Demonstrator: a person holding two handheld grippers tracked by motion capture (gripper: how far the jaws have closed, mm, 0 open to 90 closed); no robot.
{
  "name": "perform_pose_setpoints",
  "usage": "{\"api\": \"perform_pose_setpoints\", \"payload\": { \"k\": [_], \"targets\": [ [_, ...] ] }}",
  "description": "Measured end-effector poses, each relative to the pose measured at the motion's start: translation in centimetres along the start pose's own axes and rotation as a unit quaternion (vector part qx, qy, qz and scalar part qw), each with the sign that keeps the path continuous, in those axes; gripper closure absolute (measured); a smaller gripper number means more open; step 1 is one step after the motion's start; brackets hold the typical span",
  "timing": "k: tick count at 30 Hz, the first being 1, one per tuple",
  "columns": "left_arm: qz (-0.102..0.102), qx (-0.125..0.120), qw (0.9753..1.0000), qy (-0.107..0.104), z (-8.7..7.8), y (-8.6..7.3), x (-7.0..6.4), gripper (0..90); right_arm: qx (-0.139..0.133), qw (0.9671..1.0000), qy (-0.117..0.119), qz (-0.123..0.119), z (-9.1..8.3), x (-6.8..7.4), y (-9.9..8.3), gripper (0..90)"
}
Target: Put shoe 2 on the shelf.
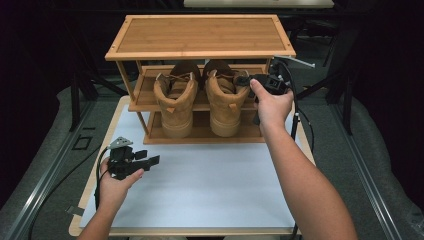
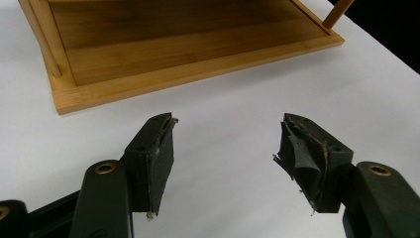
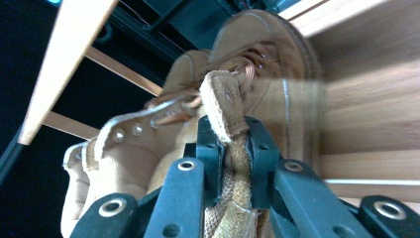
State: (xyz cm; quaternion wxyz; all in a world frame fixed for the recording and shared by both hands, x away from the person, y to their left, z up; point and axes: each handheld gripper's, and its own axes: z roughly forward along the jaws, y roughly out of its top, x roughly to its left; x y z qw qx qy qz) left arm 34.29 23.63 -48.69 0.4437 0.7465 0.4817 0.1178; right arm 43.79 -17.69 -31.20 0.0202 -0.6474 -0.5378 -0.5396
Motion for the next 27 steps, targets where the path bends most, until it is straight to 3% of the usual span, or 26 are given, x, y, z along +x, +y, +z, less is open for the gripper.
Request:
{"api": "perform_pose_setpoints", "payload": {
  "k": [3, 6, 8, 13, 16, 22, 24, 27],
  "targets": [
    [-0.003, -0.005, 1.0, 0.0, 0.1, 0.1, 0.0, 37.9, -0.006, 0.9999, 0.009, -0.005, 0.5, 0.2, -0.5, 79.6],
    [-0.002, -0.008, 1.0, -0.002, 0.0, 0.5, -0.2, 38.0, -0.019, 0.9998, 0.002, -0.01, 0.7, 0.6, -0.8, 79.0],
    [0.003, -0.015, 0.9999, -0.004, -0.2, 0.9, -0.4, 38.0, -0.028, 0.9996, 0.006, -0.001, 0.7, 0.4, -0.9, 78.1],
    [0.02, -0.038, 0.999, -0.011, -0.5, 2.9, -1.4, 40.6, -0.017, 0.9993, 0.026, -0.022, 0.7, 0.2, -0.8, 66.9],
    [0.033, -0.051, 0.9978, -0.028, -0.5, 4.2, -2.3, 40.8, -0.01, 0.9986, 0.047, -0.022, 0.5, -0.3, -0.5, 62.0],
    [0.051, -0.064, 0.9959, -0.039, 0.0, 5.9, -3.9, 39.9, -0.008, 0.9963, 0.067, -0.054, -0.1, -0.2, -0.3, 51.8],
    [0.056, -0.06, 0.996, -0.036, 0.0, 6.1, -4.1, 40.1, -0.023, 0.995, 0.065, -0.072, -0.6, 0.1, -0.3, 50.4],
    [0.056, -0.061, 0.996, -0.034, -0.2, 6.0, -4.0, 40.2, -0.02, 0.993, 0.069, -0.094, -1.6, 0.4, -0.2, 50.4]
  ]
}}
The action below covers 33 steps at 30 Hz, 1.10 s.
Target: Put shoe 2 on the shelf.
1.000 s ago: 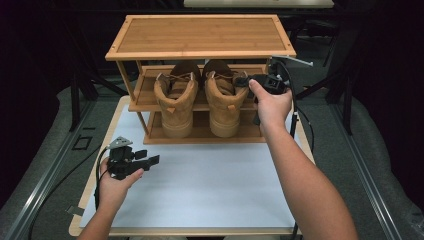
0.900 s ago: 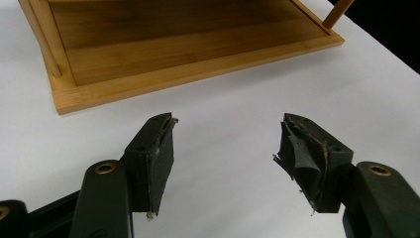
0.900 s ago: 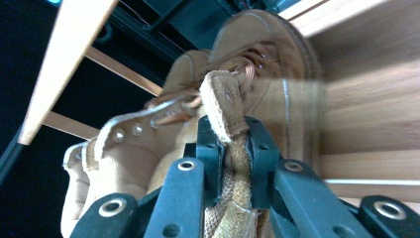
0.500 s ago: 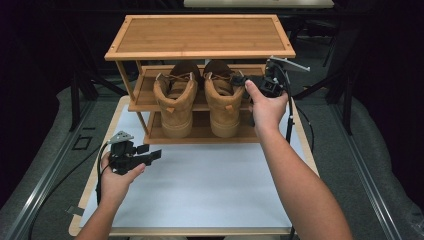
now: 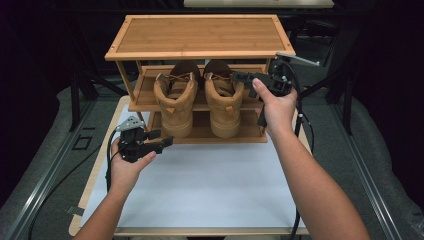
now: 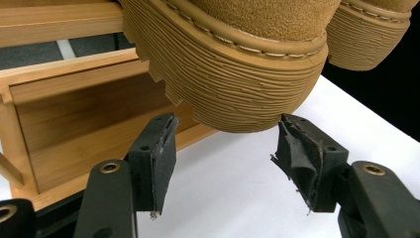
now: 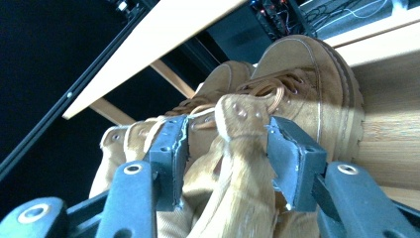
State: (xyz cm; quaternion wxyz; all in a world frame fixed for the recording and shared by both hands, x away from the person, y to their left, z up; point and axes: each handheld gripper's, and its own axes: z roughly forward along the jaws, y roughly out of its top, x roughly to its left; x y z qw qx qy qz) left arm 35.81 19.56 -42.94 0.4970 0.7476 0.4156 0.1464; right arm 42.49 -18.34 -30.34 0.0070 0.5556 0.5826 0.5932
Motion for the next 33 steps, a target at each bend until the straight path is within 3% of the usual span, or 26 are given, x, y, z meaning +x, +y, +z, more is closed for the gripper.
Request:
{"api": "perform_pose_setpoints", "payload": {
  "k": [4, 8, 11, 14, 17, 18, 20, 22, 24, 27, 29, 31, 33],
  "targets": [
    [0.003, -0.006, 1.0, 0.006, -0.6, 0.1, 0.1, 43.3, -0.005, 0.999, 0.006, -0.044, -2.3, 0.6, -0.7, 52.3],
    [0.0, -0.005, 0.9999, 0.012, -1.2, 0.4, 0.4, 54.6, -0.03, 0.9954, -0.028, -0.087, -4.5, 0.1, -2.5, 64.7],
    [-0.001, -0.004, 0.9999, 0.016, -1.3, 0.8, 0.4, 64.1, -0.006, 0.9953, -0.047, -0.085, -4.7, -1.4, -3.6, 79.5],
    [0.005, 0.018, 0.9998, 0.012, -1.3, 1.5, 0.3, 67.5, 0.017, 0.9938, -0.065, -0.089, -4.4, -2.7, -4.8, 88.1],
    [0.025, 0.026, 0.9992, 0.016, -1.4, 1.7, -0.1, 75.1, 0.034, 0.9908, -0.089, -0.096, -3.6, -3.8, -6.3, 88.8],
    [0.027, 0.015, 0.9992, 0.025, -1.6, 1.7, -0.2, 80.5, 0.037, 0.9906, -0.091, -0.095, -3.3, -4.1, -6.9, 88.7],
    [0.02, 0.008, 0.9993, 0.03, -1.8, 1.8, 0.0, 84.6, 0.044, 0.9907, -0.092, -0.09, -2.6, -4.6, -7.8, 87.8],
    [0.01, 0.001, 0.9978, 0.065, -1.5, 2.0, 0.4, 87.3, 0.042, 0.9898, -0.101, -0.091, -1.9, -5.0, -8.5, 87.1],
    [-0.002, 0.002, 0.9972, 0.075, -0.6, 2.4, 0.7, 89.0, 0.043, 0.9889, -0.109, -0.091, -1.1, -5.3, -9.0, 87.4],
    [-0.003, 0.008, 0.9963, 0.085, 0.1, 2.9, 0.3, 89.9, 0.058, 0.9896, -0.1, -0.086, 0.0, -5.2, -9.4, 89.2],
    [-0.02, 0.003, 0.9981, 0.058, 0.2, 3.1, 0.5, 90.0, 0.06, 0.9902, -0.095, -0.083, 0.5, -4.8, -9.6, 90.0],
    [-0.033, -0.001, 0.9983, 0.048, 0.3, 3.2, 0.5, 90.0, 0.058, 0.9894, -0.102, -0.086, 0.5, -4.4, -9.5, 90.0],
    [-0.038, -0.006, 0.9986, 0.036, 0.2, 3.4, 0.4, 90.0, 0.054, 0.9926, -0.085, -0.067, 0.4, -4.6, -9.3, 90.0]
  ]
}}
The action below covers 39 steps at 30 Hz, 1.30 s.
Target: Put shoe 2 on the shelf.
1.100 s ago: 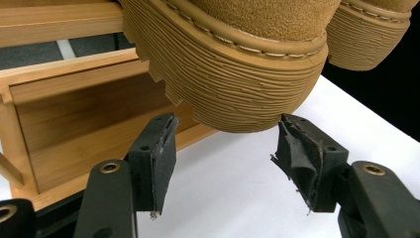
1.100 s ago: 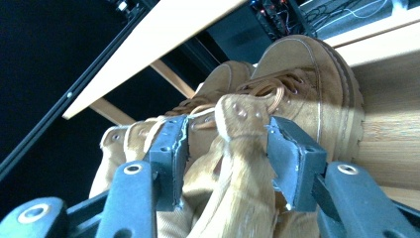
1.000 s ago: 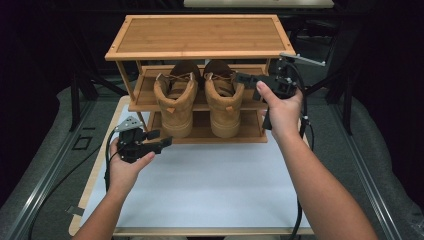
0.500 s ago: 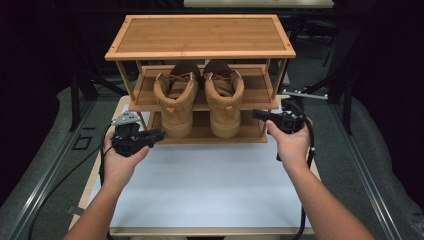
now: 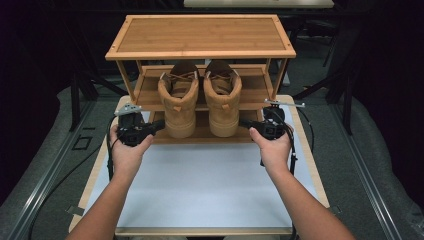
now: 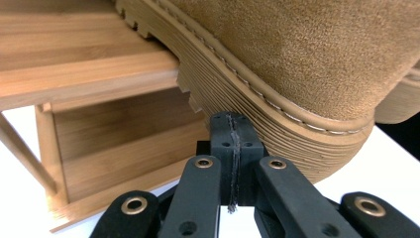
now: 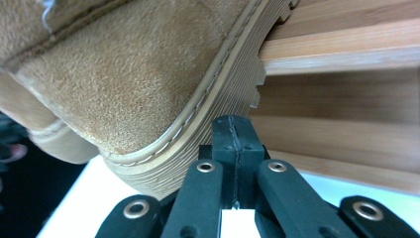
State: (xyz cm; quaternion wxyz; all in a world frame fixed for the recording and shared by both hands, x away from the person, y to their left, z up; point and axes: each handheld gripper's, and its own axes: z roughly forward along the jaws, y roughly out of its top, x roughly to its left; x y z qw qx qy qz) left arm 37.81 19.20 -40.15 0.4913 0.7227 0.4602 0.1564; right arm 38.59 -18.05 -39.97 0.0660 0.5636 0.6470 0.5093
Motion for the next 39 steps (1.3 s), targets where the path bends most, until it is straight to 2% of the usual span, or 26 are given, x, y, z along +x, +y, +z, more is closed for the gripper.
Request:
{"api": "perform_pose_setpoints", "payload": {
  "k": [2, 3, 4, 5, 6, 7, 8, 12, 14, 17, 18, 19, 21, 23, 25, 27, 29, 32, 34, 35, 37, 39],
  "targets": [
    [-0.007, -0.004, 0.9991, -0.041, 0.3, 0.3, -0.4, 90.0, 0.013, 0.9994, 0.023, 0.021, 0.1, -0.1, 0.1, 90.0],
    [0.002, 0.003, 0.9994, -0.036, 0.4, 0.5, -0.9, 90.0, 0.01, 0.9989, 0.036, 0.028, 0.3, 0.1, 0.1, 90.0],
    [0.019, 0.007, 0.9997, -0.012, 0.5, 0.7, -1.4, 90.0, 0.008, 0.9993, 0.029, 0.022, 0.3, 0.3, 0.1, 90.0],
    [0.028, 0.008, 0.9996, 0.002, 0.5, 1.0, -1.7, 90.0, -0.001, 0.9996, 0.026, 0.011, 0.4, 0.5, 0.2, 90.0],
    [0.031, 0.005, 0.9994, 0.012, 0.5, 1.2, -1.9, 90.0, 0.013, 0.9999, -0.002, 0.005, 0.2, 0.7, 0.4, 90.0],
    [0.032, 0.0, 0.9993, 0.018, 0.5, 1.3, -2.0, 90.0, 0.003, 0.9996, 0.021, 0.016, 0.3, 0.6, 0.5, 90.0],
    [0.034, -0.004, 0.9992, 0.021, 0.6, 1.5, -2.0, 90.0, -0.004, 0.9995, 0.024, 0.02, 0.4, 0.6, 0.6, 90.0],
    [0.024, -0.008, 0.9996, 0.009, 0.6, 1.6, -1.6, 90.0, -0.014, 0.9994, 0.028, 0.016, 0.5, 0.6, 1.0, 90.0],
    [0.025, -0.008, 0.9997, 0.003, 0.6, 1.4, -1.5, 90.0, -0.005, 0.9994, 0.032, 0.012, 0.4, 0.5, 0.9, 90.0],
    [0.022, 0.002, 0.9998, -0.002, 0.6, 1.0, -1.3, 90.0, -0.013, 0.9994, 0.03, 0.01, 0.4, 0.4, 0.7, 90.0],
    [0.021, -0.007, 0.9997, 0.005, 0.6, 0.8, -1.3, 90.0, -0.009, 0.9994, 0.03, 0.012, 0.4, 0.3, 0.6, 90.0],
    [0.019, -0.005, 0.9997, 0.013, 0.7, 0.7, -1.3, 90.0, -0.01, 0.9994, 0.031, 0.014, 0.5, 0.2, 0.5, 90.0],
    [0.012, -0.004, 0.9998, 0.016, 1.1, 0.7, -1.3, 90.0, -0.008, 0.9996, 0.024, 0.016, 0.7, 0.1, 0.2, 90.0],
    [0.012, -0.009, 0.9996, 0.022, 1.2, 0.8, -1.2, 90.0, -0.009, 0.9994, 0.027, 0.021, 0.8, 0.0, 0.2, 90.0],
    [0.012, -0.022, 0.9994, 0.025, 1.4, 1.0, -1.1, 89.9, -0.011, 0.9992, 0.03, 0.026, 0.8, 0.0, 0.3, 90.0],
    [0.004, -0.027, 0.9993, 0.027, 1.6, 1.3, -1.0, 90.0, -0.012, 0.9995, 0.021, 0.018, 0.9, 0.0, 0.3, 90.0],
    [0.009, -0.025, 0.9992, 0.029, 1.7, 1.6, -0.9, 90.0, -0.014, 0.9997, 0.017, 0.013, 0.9, 0.0, 0.5, 90.0],
    [0.027, -0.026, 0.999, 0.025, 1.7, 1.8, -1.0, 90.0, -0.025, 0.9996, 0.01, -0.003, 0.9, 0.3, 0.3, 90.0],
    [0.024, -0.028, 0.9993, 0.01, 1.7, 1.8, -0.7, 90.0, -0.024, 0.9994, 0.003, -0.025, 0.9, 0.6, 0.0, 90.0],
    [0.024, -0.026, 0.9994, 0.004, 1.8, 1.8, -0.7, 90.0, -0.024, 0.9994, -0.001, -0.026, 0.9, 0.7, 0.0, 90.0],
    [0.033, -0.024, 0.9991, 0.006, 1.8, 1.8, -0.7, 90.0, -0.03, 0.9993, 0.001, -0.022, 0.9, 0.6, 0.0, 90.0],
    [0.028, -0.019, 0.9994, 0.005, 1.8, 1.7, -0.6, 90.0, -0.021, 0.9995, 0.003, -0.022, 0.9, 0.5, 0.0, 90.0]
  ]
}}
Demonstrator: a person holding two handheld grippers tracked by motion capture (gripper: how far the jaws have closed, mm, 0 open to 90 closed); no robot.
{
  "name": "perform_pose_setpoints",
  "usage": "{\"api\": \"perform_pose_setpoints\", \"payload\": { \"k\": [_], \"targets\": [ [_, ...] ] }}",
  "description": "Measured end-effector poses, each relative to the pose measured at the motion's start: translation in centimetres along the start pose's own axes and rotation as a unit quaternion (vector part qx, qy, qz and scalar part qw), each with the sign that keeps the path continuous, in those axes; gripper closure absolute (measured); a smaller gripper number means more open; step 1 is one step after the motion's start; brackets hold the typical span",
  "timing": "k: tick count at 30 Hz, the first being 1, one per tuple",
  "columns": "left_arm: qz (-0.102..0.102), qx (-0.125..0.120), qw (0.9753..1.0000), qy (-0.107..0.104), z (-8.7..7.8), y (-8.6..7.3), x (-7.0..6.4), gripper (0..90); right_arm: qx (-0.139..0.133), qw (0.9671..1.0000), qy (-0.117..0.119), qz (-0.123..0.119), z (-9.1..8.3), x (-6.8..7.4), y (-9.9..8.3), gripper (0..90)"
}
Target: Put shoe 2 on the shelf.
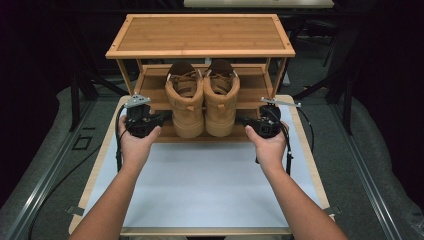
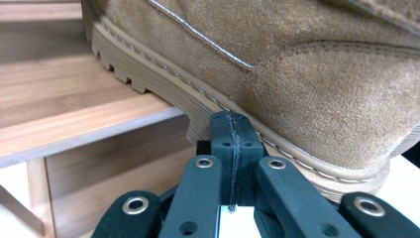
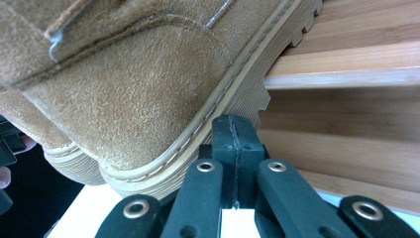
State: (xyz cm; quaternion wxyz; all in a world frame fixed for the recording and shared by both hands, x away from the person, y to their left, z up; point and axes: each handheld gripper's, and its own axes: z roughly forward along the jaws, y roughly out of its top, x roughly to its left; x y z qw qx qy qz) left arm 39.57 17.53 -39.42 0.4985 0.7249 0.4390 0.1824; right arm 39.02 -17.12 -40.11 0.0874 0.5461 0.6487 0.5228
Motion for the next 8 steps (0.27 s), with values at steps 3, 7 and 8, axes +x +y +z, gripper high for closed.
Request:
{"api": "perform_pose_setpoints", "payload": {
  "k": [3, 7, 8],
  "targets": [
    [-0.005, -0.002, 0.9999, 0.009, -0.1, -0.2, 0.1, 86.9, -0.004, 1.0, 0.001, 0.001, 0.1, -0.2, -0.1, 87.6],
    [-0.008, -0.011, 0.9999, 0.007, -0.6, -0.9, 0.6, 68.5, -0.016, 0.9996, 0.021, 0.013, -0.6, -0.9, -0.1, 72.8],
    [-0.008, -0.013, 0.9999, 0.004, -1.0, -1.3, 0.7, 66.2, -0.024, 0.9993, 0.027, 0.014, -1.1, -1.1, -0.2, 70.6]
  ]
}}
